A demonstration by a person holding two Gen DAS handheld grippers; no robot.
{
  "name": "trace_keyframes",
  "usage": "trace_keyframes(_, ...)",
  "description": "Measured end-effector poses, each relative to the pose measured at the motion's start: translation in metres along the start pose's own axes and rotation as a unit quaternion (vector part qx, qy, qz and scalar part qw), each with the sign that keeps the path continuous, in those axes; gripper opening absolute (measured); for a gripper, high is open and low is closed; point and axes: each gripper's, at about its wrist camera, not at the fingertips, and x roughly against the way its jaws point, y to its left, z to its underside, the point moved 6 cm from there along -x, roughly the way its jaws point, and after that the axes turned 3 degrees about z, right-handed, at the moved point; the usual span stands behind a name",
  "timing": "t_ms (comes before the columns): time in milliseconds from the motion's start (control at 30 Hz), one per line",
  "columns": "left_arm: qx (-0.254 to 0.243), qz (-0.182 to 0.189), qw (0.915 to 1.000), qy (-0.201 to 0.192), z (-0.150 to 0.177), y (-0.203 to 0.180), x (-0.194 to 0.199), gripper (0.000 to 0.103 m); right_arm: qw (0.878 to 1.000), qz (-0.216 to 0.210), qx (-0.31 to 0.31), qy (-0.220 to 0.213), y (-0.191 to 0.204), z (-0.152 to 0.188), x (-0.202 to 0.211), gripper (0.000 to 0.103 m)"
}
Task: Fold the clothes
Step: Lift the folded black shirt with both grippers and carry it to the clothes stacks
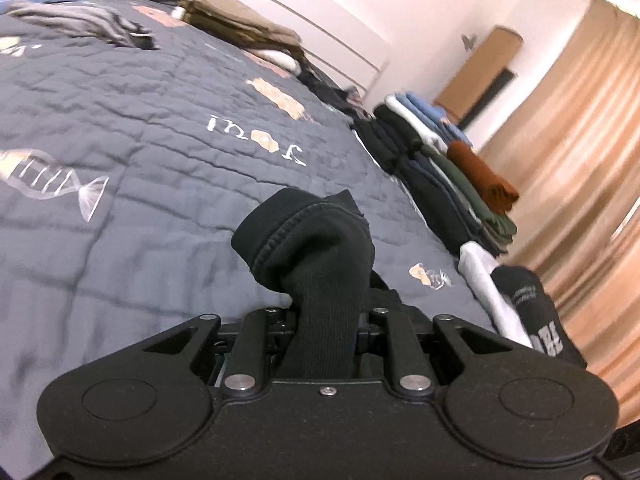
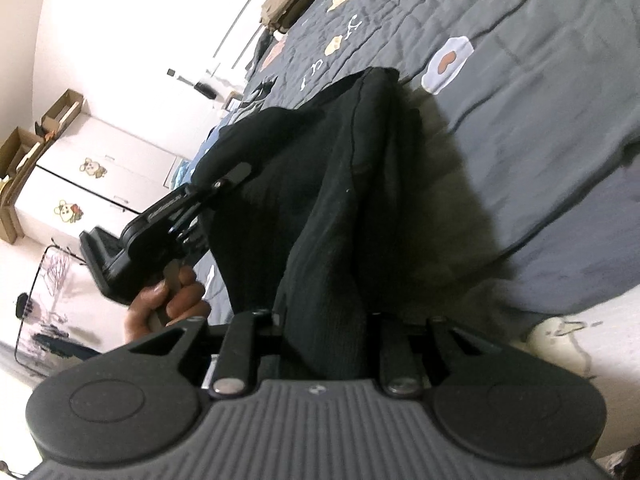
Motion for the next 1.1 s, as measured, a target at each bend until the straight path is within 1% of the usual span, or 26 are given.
trace_keyframes(100,0.011,-0.014,0.9996,-0.023,0.015,-0.012,0.009,0.018,1.000,-0.002,0.007,0.006,-0.007,-0.005,0.004,0.021)
trace_keyframes(267,0.013,-0.032,0.9985,-0.043,0.034,-0.038,0.022,0.018,1.000,-0.007,0.026,0.016,-0.020,-0.010,0.023,0.021)
trace_keyframes(400,0.021,-0.040,0.9971,-0.061,0.051,-0.063,0.029,0.018,0.999,-0.013,0.046,0.021,-0.027,-0.014,0.046,0.021)
trace_keyframes(567,0.008,-0.052,0.9962,-0.069,0.068,-0.102,0.033,0.018,0.997,-0.016,0.071,0.020,-0.031,-0.019,0.082,0.021)
trace_keyframes(700,-0.003,-0.055,0.9949,-0.084,0.070,-0.141,0.041,0.018,0.996,-0.024,0.081,0.018,-0.033,-0.026,0.114,0.021)
trace_keyframes(900,-0.027,-0.044,0.9914,-0.120,0.064,-0.215,0.054,0.018,0.993,-0.040,0.109,0.000,-0.026,-0.044,0.174,0.021)
trace_keyframes(1100,-0.050,-0.031,0.9879,-0.143,0.062,-0.282,0.047,0.018,0.990,-0.056,0.131,-0.026,-0.032,-0.065,0.231,0.021)
